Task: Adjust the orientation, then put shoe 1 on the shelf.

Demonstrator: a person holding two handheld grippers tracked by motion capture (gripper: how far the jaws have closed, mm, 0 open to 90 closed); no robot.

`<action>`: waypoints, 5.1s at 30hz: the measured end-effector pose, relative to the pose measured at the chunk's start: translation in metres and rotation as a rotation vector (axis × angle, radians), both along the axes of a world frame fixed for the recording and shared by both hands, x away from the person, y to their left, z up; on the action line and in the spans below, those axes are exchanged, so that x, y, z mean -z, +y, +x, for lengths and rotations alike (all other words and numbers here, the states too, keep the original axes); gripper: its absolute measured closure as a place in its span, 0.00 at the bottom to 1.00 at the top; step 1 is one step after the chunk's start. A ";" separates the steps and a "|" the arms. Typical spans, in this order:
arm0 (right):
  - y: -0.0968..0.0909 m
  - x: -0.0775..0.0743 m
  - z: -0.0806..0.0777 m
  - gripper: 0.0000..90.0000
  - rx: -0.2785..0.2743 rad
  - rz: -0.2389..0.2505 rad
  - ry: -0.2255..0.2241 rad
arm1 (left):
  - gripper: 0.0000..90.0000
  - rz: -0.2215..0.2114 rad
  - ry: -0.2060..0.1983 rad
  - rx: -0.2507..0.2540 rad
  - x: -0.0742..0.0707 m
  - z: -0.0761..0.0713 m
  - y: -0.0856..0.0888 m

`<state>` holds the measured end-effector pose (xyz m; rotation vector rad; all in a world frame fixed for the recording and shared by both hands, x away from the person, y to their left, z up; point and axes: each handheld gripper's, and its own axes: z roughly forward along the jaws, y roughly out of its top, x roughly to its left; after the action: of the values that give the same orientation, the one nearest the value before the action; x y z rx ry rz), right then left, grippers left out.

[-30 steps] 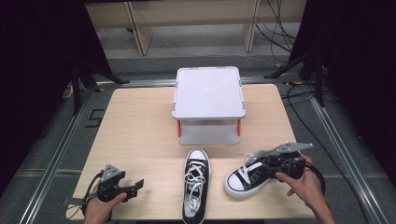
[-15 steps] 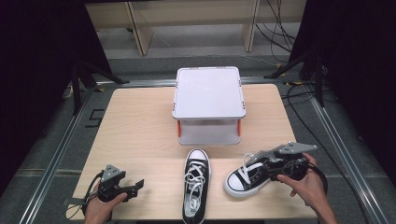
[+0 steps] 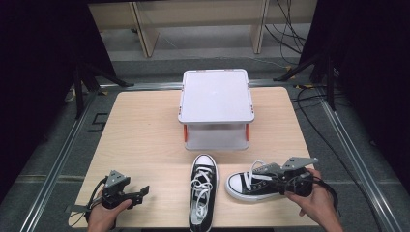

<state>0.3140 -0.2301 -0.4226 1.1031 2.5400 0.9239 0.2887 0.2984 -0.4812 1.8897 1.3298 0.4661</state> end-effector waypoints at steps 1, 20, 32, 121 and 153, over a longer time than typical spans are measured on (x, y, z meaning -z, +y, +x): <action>0.004 0.000 -0.002 0.81 -0.018 0.002 0.005 | 0.17 -0.002 -0.008 0.000 0.000 0.000 0.000; 0.054 0.004 -0.007 0.89 -0.107 0.047 -0.025 | 0.17 0.006 -0.008 0.006 0.000 0.002 0.000; 0.062 -0.004 -0.016 0.66 -0.086 0.046 -0.027 | 0.17 0.002 -0.007 0.008 0.000 0.003 0.000; 0.019 -0.065 0.020 0.99 -0.108 0.063 -0.007 | 0.17 0.003 0.018 -0.011 0.003 0.004 0.003; 0.113 -0.189 0.134 0.99 -0.124 0.254 -0.112 | 0.17 -0.008 0.008 -0.007 0.002 0.004 0.004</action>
<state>0.4483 -0.1170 -0.2333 0.9333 2.4724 1.3312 0.2929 0.3024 -0.4834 1.8828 1.3423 0.4572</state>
